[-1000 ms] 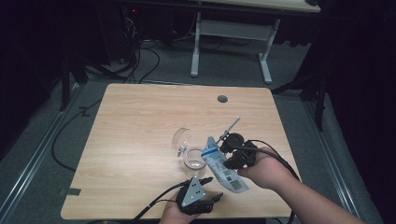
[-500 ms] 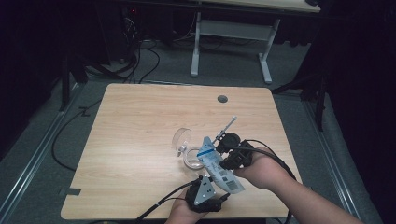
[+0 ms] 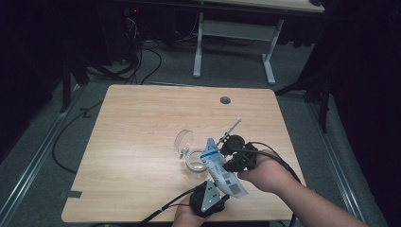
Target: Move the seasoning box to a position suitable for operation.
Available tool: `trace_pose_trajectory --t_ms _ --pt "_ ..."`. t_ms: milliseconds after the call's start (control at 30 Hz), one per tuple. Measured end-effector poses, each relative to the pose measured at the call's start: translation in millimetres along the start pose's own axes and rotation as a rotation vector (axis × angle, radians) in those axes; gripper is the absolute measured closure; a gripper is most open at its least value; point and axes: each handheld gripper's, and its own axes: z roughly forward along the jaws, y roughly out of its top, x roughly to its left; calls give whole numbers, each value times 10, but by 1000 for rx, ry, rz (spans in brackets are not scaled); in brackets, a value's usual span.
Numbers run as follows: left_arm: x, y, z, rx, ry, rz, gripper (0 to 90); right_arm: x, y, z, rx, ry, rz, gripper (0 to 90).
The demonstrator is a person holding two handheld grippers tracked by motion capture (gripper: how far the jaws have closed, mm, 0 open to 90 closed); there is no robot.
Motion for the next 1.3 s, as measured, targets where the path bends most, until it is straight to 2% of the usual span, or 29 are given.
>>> trace_pose_trajectory --t_ms 133,500,833,1033,1300 --pt "-15 0 -15 -10 17 -1 581 -9 15 -2 -3 -3 -2 898" --pt "-36 -18 2 -15 -18 -27 603 -6 28 55 -12 1 -9 899" --pt "9 1 -18 -21 -16 -56 608 -12 32 39 -35 -14 -4 899" --pt "39 18 -12 -22 -37 -85 609 -12 52 51 -57 -15 0 898" --pt "52 46 -32 -28 -28 -88 615 -16 76 47 -78 -27 -15 898"
